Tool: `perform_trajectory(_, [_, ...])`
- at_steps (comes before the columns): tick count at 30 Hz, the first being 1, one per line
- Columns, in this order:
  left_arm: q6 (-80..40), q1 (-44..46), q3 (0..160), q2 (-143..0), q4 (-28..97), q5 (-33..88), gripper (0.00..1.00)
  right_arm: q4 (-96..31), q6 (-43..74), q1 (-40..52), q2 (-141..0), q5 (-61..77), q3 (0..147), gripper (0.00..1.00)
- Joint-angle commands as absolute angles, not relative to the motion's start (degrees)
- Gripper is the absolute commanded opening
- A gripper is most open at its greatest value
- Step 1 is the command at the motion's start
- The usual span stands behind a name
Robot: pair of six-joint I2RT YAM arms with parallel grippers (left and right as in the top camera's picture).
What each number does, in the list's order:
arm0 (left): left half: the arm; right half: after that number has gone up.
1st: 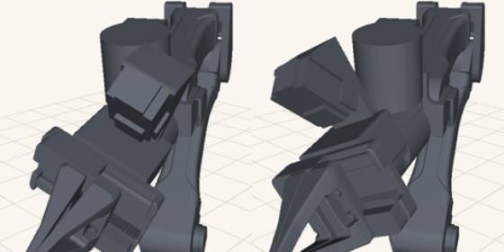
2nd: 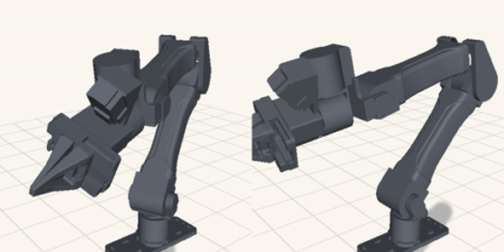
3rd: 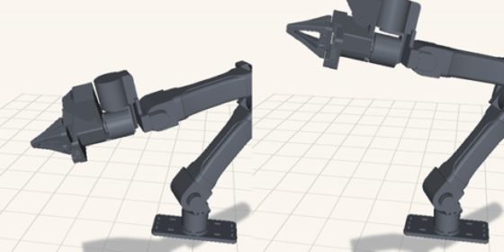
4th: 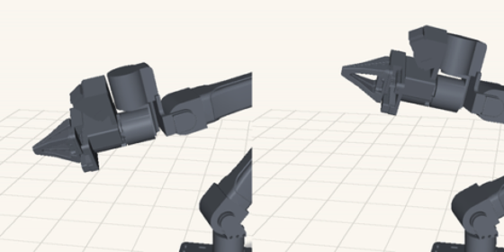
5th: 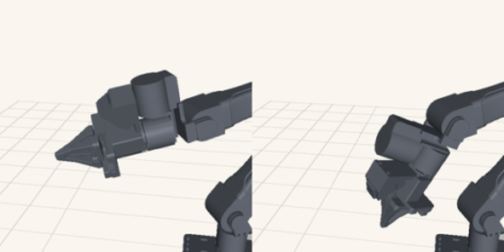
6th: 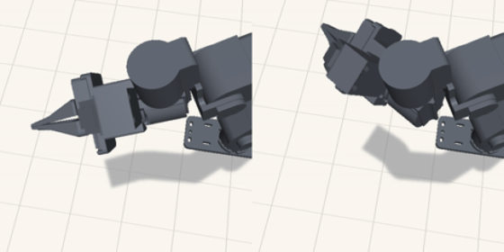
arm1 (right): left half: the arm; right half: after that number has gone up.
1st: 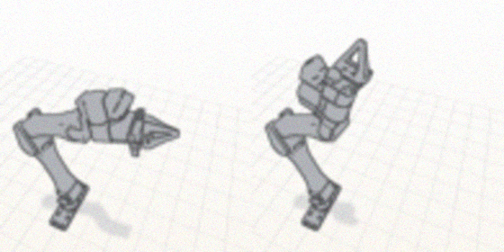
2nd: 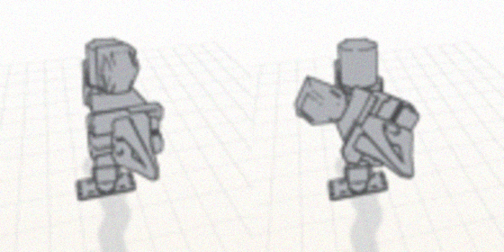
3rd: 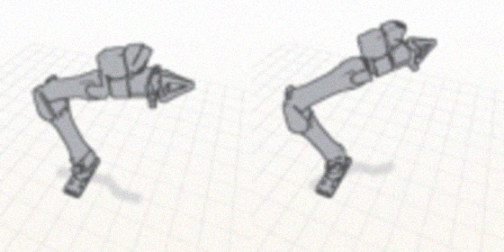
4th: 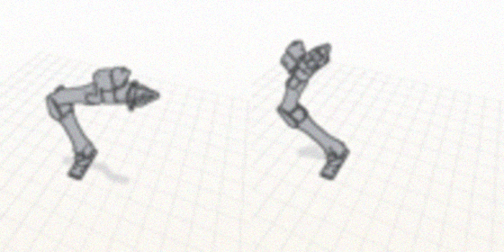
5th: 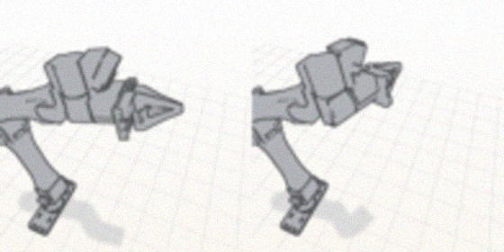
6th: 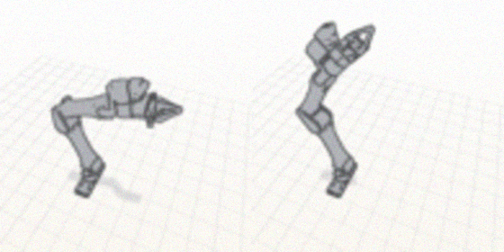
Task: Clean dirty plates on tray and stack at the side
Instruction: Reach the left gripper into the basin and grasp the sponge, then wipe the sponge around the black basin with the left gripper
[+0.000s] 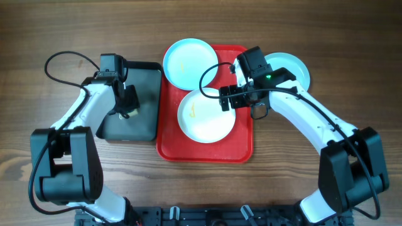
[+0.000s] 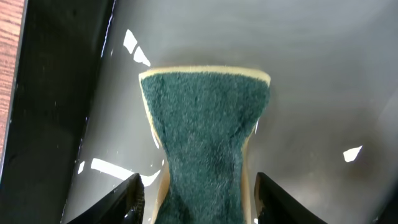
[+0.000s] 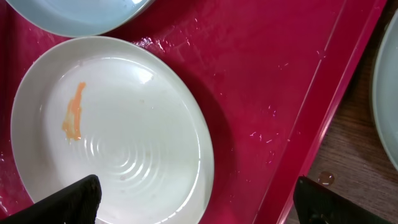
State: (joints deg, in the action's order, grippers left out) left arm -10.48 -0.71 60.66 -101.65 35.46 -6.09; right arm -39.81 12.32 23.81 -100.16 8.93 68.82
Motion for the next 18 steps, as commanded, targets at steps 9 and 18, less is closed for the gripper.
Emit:
perform_trajectory(9, [-9.41, -0.86, 60.97, -103.68, 33.61, -5.61, 0.48, -39.97, 12.43, 23.62, -98.67, 9.04, 69.84, 0.99])
perform_trajectory(18, [-9.39, -0.93, 61.21, -104.03, 31.68, -6.04, 0.04, -39.97, 12.4, 23.62, -98.67, 9.04, 69.84, 0.99])
